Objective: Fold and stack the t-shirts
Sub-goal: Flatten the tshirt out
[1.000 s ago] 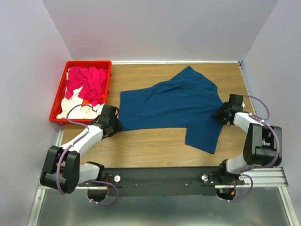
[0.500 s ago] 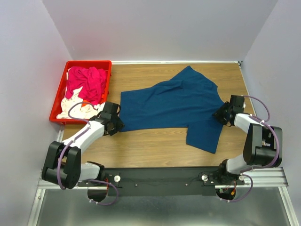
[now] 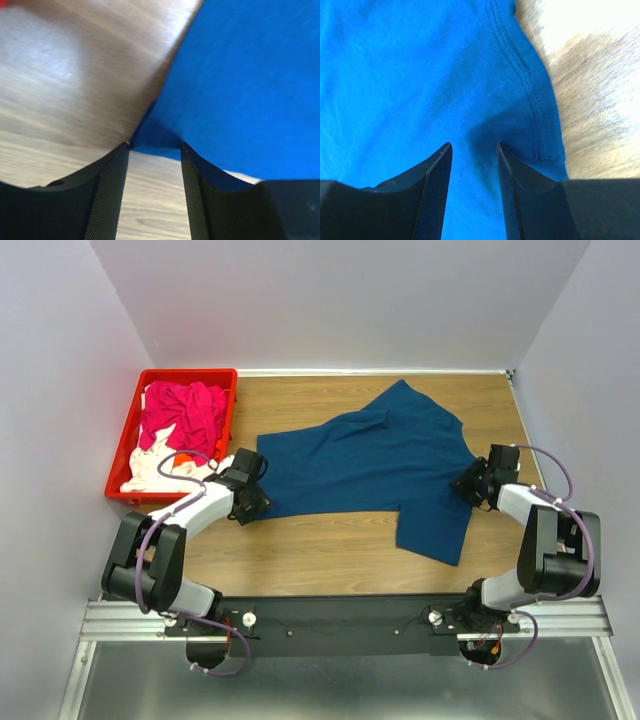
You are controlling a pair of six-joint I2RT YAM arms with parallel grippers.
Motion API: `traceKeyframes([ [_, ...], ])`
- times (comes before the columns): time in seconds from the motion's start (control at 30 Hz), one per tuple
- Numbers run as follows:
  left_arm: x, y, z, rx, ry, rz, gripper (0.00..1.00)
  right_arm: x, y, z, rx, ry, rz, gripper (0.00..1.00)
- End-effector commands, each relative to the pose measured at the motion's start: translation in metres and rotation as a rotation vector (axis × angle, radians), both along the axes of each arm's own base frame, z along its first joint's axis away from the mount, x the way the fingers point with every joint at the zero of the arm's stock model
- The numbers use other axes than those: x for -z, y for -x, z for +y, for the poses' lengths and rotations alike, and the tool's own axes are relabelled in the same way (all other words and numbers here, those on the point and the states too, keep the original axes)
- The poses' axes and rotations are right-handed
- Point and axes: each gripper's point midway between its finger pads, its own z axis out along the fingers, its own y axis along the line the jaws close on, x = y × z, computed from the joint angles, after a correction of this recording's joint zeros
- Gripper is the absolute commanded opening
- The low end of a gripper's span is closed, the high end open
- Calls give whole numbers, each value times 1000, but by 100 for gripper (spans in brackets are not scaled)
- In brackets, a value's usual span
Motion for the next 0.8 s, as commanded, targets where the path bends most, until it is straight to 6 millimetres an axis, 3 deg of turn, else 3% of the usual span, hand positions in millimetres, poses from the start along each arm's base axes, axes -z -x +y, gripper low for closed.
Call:
traceKeyframes([
  [0.0,12,2,7,-24,-61,42,54,11,18,6,-23,-20,54,49],
  [0.6,26,19,26,-52,-163,138,38,-8,13,10,-44,-26,-10,49],
  [0.7,28,18,25,-38,-167,153,30,-10,13,11,-49,-31,-19,49],
  [0.77,29,17,26,-35,-181,156,19,-11,12,12,-55,-33,-27,49],
])
